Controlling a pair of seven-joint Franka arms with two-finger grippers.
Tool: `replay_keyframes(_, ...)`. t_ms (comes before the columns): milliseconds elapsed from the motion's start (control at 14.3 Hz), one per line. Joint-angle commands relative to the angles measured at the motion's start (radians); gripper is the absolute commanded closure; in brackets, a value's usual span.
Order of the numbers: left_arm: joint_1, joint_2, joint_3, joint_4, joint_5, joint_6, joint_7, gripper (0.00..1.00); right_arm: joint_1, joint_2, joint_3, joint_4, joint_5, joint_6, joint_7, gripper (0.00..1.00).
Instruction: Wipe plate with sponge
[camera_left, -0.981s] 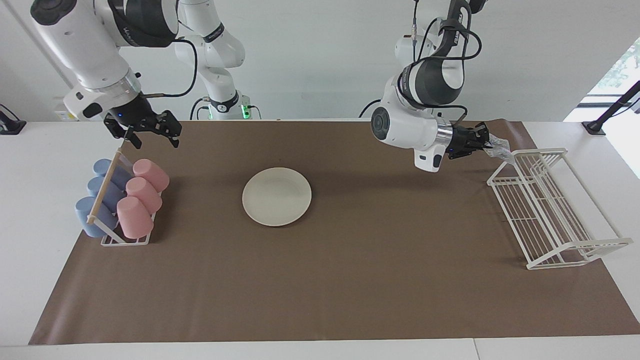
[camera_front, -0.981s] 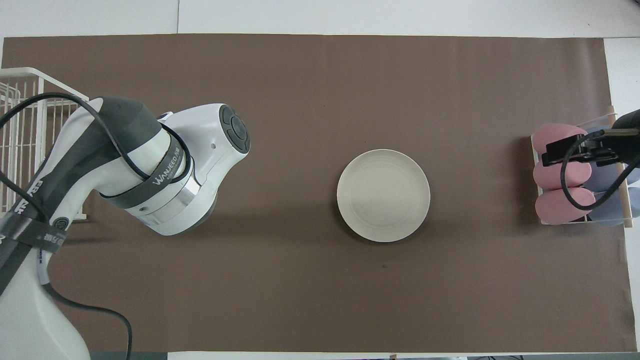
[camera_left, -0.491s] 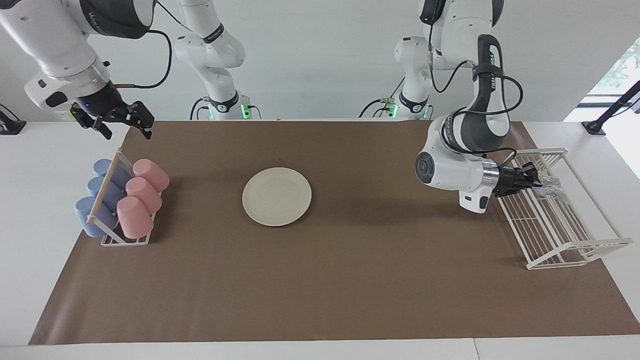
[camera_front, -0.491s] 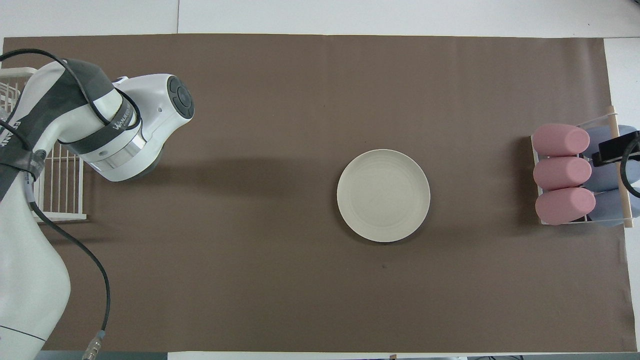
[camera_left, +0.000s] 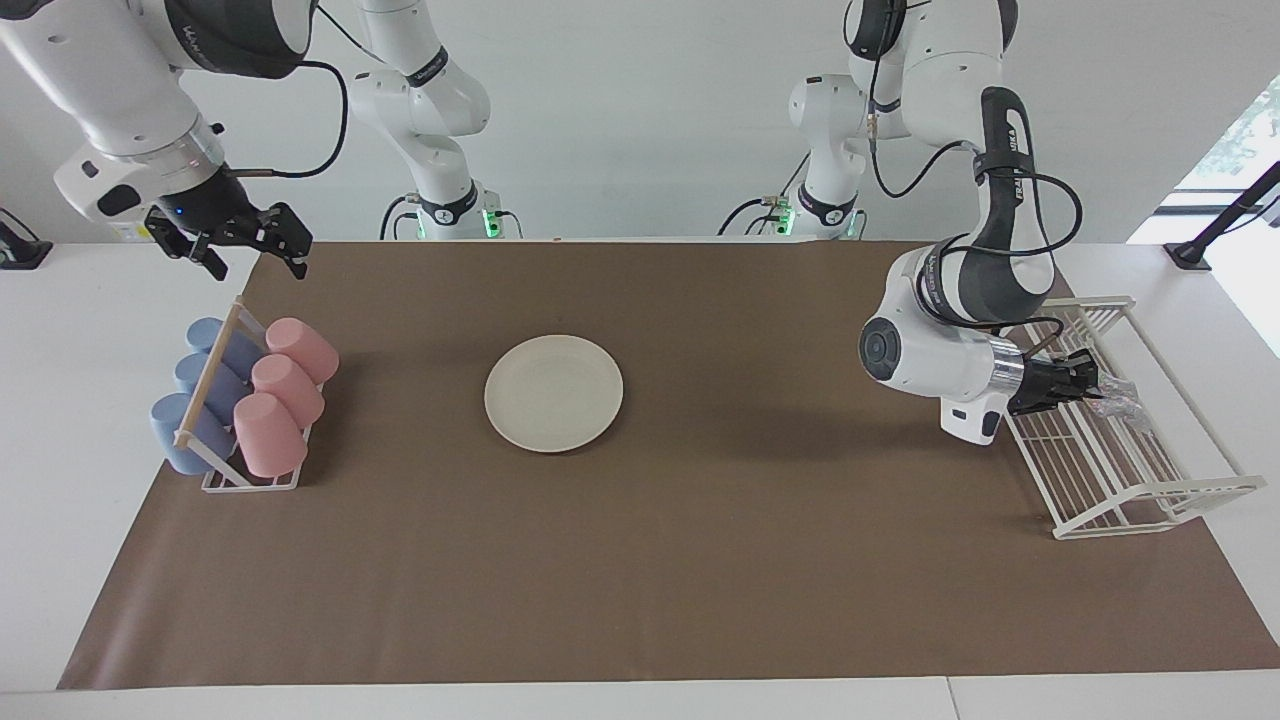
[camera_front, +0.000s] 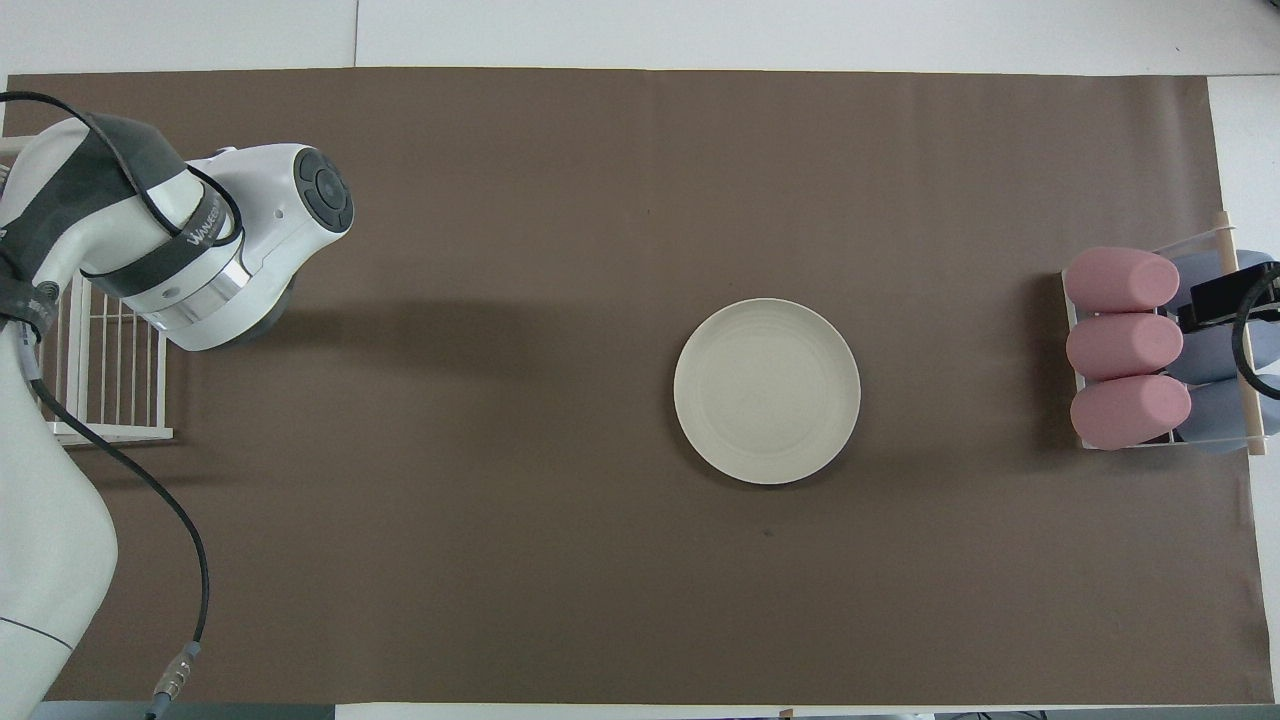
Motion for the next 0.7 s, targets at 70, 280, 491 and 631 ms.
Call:
replay_keyframes(70,0.019,0.007,-0.008,0.006,-0.01,0.025,-0.007,1.0,-0.002,-0.014,-0.003,-0.027,-0.009,0.015,-0.015,0.0)
replay_keyframes(280,0.019,0.007,-0.008,0.006,-0.036,0.05,-0.008,1.0,-0.001,-0.016,0.003,-0.029,-0.009,0.015,-0.015,0.0)
replay_keyframes(491,0.026,0.007,-0.008,0.001,-0.036,0.06,-0.01,0.24,-0.001,-0.016,0.004,-0.029,-0.009,0.028,-0.015,0.0)
replay_keyframes(631,0.028,0.007,-0.008,0.001,-0.036,0.068,-0.011,0.19,-0.002,-0.014,0.006,-0.029,-0.002,0.061,-0.023,0.0)
